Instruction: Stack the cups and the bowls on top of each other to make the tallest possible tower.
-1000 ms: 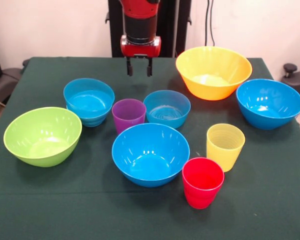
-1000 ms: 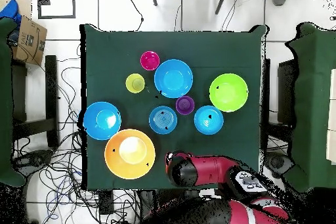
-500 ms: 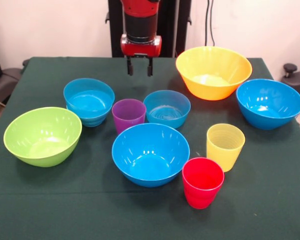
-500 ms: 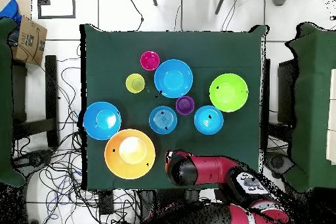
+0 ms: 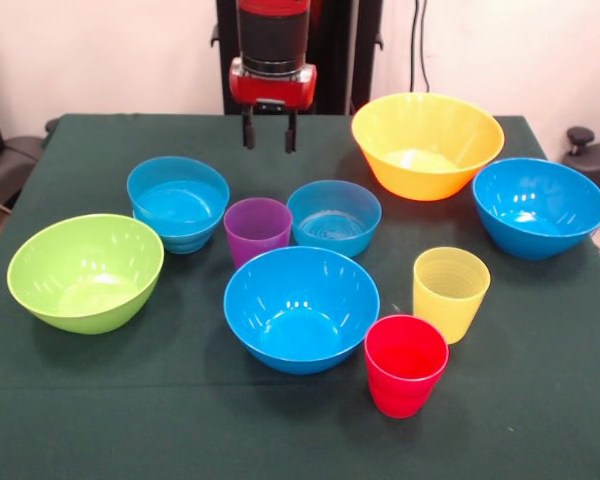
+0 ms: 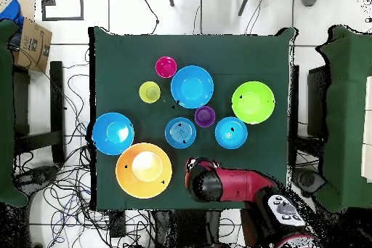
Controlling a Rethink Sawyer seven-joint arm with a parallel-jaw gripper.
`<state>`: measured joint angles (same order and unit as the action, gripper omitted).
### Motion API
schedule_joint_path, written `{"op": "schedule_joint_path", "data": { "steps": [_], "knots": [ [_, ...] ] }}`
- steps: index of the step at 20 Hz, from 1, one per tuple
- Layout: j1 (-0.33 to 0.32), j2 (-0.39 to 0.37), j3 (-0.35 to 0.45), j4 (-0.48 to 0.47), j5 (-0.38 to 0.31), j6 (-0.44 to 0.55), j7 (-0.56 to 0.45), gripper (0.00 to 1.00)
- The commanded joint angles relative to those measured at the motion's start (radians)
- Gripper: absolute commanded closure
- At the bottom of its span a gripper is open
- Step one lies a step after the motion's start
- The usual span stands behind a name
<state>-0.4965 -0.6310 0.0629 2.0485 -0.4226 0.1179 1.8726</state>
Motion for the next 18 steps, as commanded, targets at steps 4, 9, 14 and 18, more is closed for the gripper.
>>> {"op": "schedule_joint_path", "data": {
  "steps": [4,9,14,18],
  "knots": [
    [0.007,-0.036,0.074,-0.094,0.097,0.110,0.099,0.00],
    [0.027,-0.018,0.062,-0.119,0.133,0.097,0.119,0.00],
    [0.053,-0.013,0.052,-0.144,0.176,0.112,0.131,0.00],
    [0.084,-0.013,0.031,-0.166,0.207,0.123,0.138,0.00]
  ]
}}
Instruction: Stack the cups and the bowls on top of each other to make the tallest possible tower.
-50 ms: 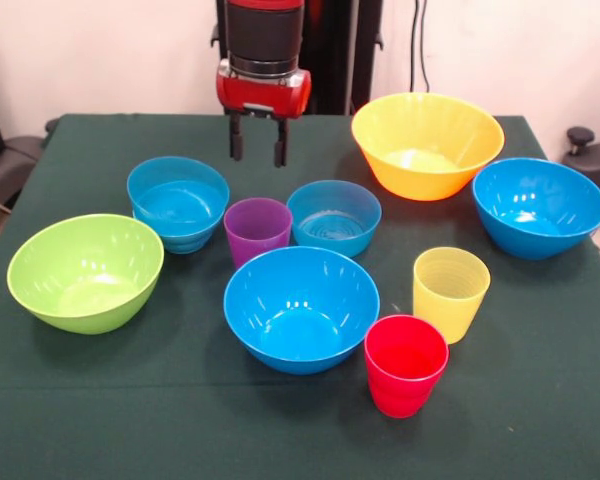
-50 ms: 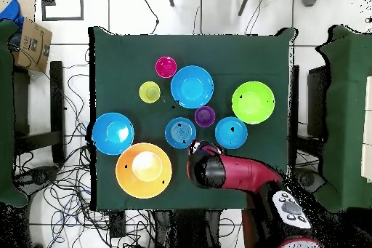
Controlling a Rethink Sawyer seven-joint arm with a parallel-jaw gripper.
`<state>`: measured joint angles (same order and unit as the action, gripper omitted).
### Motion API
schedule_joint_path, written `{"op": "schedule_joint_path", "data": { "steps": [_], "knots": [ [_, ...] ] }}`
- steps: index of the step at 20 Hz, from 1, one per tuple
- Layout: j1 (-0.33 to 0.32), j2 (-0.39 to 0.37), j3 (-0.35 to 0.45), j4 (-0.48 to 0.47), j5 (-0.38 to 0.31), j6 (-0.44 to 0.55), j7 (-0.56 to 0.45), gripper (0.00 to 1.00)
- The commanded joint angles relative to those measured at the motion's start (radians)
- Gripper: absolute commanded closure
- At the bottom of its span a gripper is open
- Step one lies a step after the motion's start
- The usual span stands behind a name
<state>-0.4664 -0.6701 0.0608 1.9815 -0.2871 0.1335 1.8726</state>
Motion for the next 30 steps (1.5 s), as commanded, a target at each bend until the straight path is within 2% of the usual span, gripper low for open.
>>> {"op": "schedule_joint_path", "data": {
  "steps": [1,8,17,21,24,30],
  "knots": [
    [0.060,0.029,0.028,-0.106,0.079,0.107,0.140,0.00],
    [0.122,0.046,-0.005,-0.170,0.153,0.139,0.159,0.00],
    [0.188,0.006,-0.037,-0.263,0.251,0.314,0.149,0.00],
    [0.209,0.010,-0.047,-0.299,0.282,0.354,0.158,0.00],
    [0.211,0.030,-0.051,-0.329,0.292,0.355,0.151,0.00],
    [0.170,0.081,-0.018,-0.383,0.288,0.344,0.087,0.00]
  ]
}}
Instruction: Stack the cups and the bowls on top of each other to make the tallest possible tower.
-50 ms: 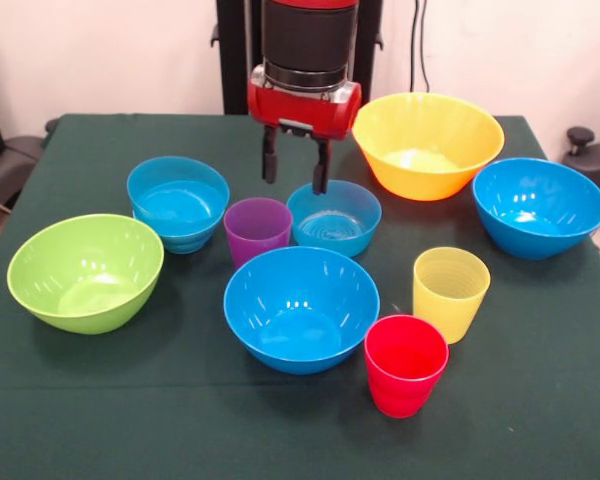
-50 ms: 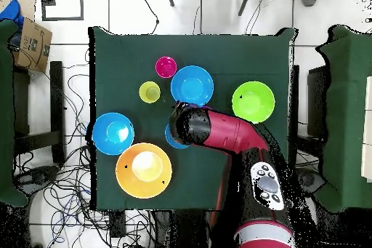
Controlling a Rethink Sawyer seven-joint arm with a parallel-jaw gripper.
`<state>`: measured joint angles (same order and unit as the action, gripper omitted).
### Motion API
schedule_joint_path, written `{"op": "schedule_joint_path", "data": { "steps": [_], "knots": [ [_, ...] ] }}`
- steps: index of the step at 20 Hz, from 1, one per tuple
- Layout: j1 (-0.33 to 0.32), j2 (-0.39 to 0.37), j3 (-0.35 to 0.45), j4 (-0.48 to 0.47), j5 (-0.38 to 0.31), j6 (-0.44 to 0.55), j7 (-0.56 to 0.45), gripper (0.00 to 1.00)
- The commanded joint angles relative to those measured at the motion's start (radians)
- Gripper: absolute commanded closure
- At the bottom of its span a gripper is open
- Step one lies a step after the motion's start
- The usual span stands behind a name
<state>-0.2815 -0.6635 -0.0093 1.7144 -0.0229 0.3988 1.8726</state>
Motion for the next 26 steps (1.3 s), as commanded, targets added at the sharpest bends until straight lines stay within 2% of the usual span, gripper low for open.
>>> {"op": "schedule_joint_path", "data": {
  "steps": [1,7,14,26],
  "knots": [
    [-0.019,0.083,0.058,-0.130,0.023,0.084,0.077,0.00],
    [-0.023,0.124,0.068,-0.242,-0.018,0.147,0.005,0.00],
    [-0.022,0.169,0.073,-0.276,-0.026,0.111,0.010,0.00],
    [-0.023,0.305,0.090,-0.353,-0.041,0.033,0.009,0.00]
  ]
}}
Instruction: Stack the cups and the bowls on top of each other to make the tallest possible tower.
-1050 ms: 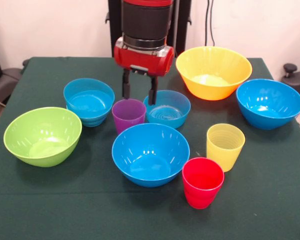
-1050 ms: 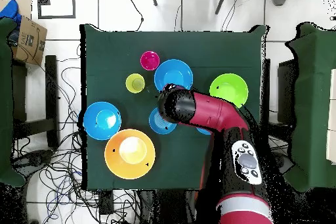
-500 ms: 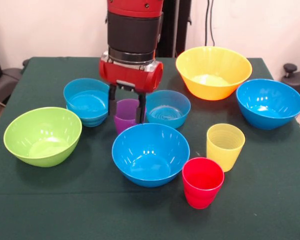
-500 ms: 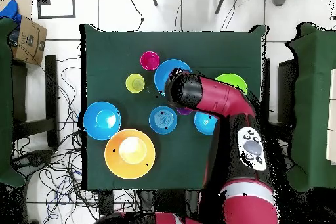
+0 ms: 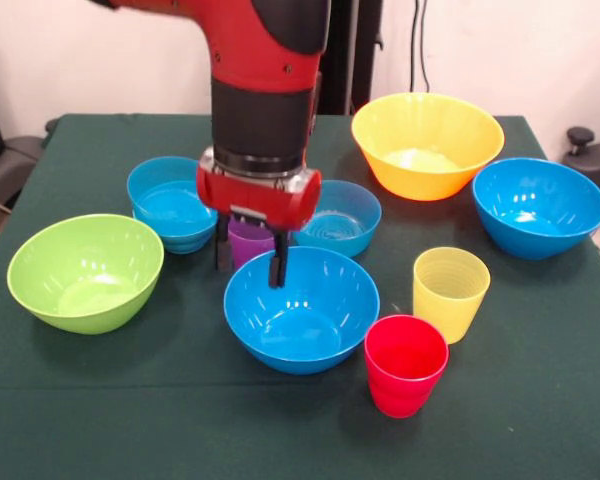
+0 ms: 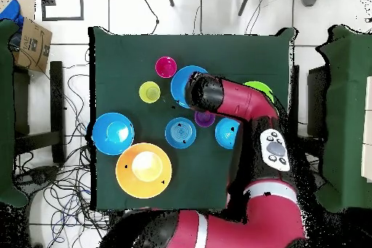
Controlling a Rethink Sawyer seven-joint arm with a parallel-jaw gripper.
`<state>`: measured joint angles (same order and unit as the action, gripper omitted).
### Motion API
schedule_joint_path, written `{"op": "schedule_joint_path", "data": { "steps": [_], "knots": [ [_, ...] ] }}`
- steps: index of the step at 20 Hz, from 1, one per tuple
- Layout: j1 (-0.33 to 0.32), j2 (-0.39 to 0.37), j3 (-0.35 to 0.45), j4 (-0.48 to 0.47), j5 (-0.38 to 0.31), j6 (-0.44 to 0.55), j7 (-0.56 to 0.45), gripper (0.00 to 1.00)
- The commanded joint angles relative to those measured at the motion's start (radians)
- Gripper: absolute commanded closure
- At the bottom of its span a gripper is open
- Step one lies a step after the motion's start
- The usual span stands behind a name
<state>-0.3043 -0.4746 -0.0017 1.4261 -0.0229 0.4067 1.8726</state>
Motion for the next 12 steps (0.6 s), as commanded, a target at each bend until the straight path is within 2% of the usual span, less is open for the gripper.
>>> {"op": "schedule_joint_path", "data": {
  "steps": [1,12],
  "knots": [
    [0.000,0.120,0.084,-0.064,-0.042,0.020,0.009,0.00],
    [-0.015,0.166,0.104,-0.080,-0.057,0.014,-0.027,0.00]
  ]
}}
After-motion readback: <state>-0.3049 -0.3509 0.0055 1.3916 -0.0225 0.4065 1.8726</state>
